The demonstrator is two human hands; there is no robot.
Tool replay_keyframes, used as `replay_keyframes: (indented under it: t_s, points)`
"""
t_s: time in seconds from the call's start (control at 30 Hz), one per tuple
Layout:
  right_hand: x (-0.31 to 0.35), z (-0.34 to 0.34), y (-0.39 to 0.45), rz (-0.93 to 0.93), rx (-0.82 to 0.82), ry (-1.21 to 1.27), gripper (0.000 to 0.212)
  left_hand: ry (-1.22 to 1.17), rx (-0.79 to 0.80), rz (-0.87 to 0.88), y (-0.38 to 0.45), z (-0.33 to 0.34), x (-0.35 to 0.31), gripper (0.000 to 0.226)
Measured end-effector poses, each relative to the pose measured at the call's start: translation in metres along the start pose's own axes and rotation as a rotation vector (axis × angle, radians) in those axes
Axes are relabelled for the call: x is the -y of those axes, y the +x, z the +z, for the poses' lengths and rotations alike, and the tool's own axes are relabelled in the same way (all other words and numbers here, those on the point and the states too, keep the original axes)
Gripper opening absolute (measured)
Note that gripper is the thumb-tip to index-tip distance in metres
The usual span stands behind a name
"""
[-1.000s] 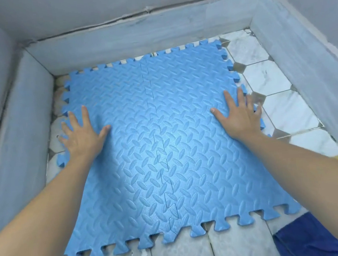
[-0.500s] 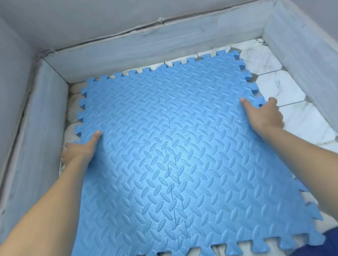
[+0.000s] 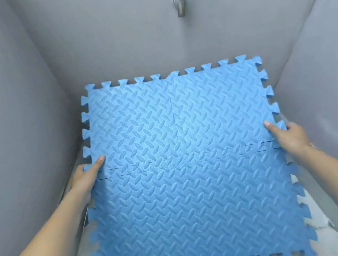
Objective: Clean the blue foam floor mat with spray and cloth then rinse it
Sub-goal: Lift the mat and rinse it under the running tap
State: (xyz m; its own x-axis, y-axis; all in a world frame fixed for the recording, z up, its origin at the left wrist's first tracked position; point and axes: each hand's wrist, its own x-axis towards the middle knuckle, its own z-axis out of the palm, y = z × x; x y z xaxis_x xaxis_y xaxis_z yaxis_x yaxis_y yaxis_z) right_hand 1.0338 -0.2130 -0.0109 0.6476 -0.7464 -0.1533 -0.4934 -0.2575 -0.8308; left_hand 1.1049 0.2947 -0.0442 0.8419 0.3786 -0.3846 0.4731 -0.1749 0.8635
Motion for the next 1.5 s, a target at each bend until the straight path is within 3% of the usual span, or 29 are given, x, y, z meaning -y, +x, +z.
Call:
replay_keyframes:
  t_s: [0.07, 0.2, 0.33, 0.43, 0.57, 0.67, 0.73, 0.8, 0.87, 0.93, 1.0, 1.07, 1.2, 1.33, 1.5]
  points:
    - [0.025, -0.008, 0.010, 0.018, 0.002, 0.066, 0.075, -0.015, -0.006, 0.079, -0.006, -0.004, -0.030, 0.047]
    - [0.067, -0.017, 0.021, 0.002, -0.008, 0.169, 0.047, 0.006, 0.007, 0.161, -0.006, -0.003, -0.083, 0.051]
    - [0.080, -0.009, 0.047, -0.028, -0.054, 0.248, 0.066, 0.010, 0.051, 0.230, 0.005, 0.009, -0.113, 0.059]
    - [0.077, -0.002, 0.062, -0.029, -0.058, 0.238, 0.071, 0.101, 0.052, 0.211, 0.013, 0.014, -0.135, 0.081]
    - [0.075, 0.005, 0.081, -0.063, -0.014, 0.208, 0.048, 0.154, 0.180, 0.066, 0.027, 0.019, -0.158, 0.094]
    - [0.075, 0.012, 0.093, -0.114, -0.021, 0.206, 0.052, 0.163, 0.147, 0.100, 0.040, 0.026, -0.152, 0.110]
    - [0.082, 0.017, 0.094, -0.146, -0.032, 0.147, 0.058, 0.091, 0.106, 0.142, 0.045, 0.029, -0.142, 0.103]
    - [0.105, 0.018, 0.082, -0.114, -0.146, -0.036, 0.066, 0.025, 0.096, 0.165, 0.048, 0.032, -0.129, 0.090]
    - [0.150, 0.015, 0.064, -0.261, -0.236, -0.140, 0.074, -0.035, 0.064, 0.212, 0.047, 0.040, -0.124, 0.080]
    - [0.214, 0.009, 0.040, -0.600, -0.220, -0.164, 0.078, -0.047, 0.052, 0.256, 0.050, 0.048, -0.123, 0.077]
    - [0.286, 0.006, 0.007, -0.906, -0.215, -0.203, 0.072, -0.045, 0.060, 0.269, 0.052, 0.051, -0.122, 0.077]
    - [0.352, 0.015, -0.012, -1.083, -0.173, -0.276, 0.066, -0.035, 0.057, 0.266, 0.058, 0.051, -0.121, 0.077]
    - [0.386, 0.066, -0.005, -1.121, -0.019, -0.710, 0.061, 0.005, 0.022, 0.285, 0.059, 0.050, -0.119, 0.078]
    - [0.370, 0.098, 0.007, -1.172, -0.359, -0.780, 0.051, 0.043, -0.008, 0.355, 0.051, 0.051, -0.117, 0.077]
    - [0.376, 0.103, 0.010, -1.165, -0.435, -0.848, 0.049, 0.058, -0.038, 0.377, 0.045, 0.047, -0.116, 0.071]
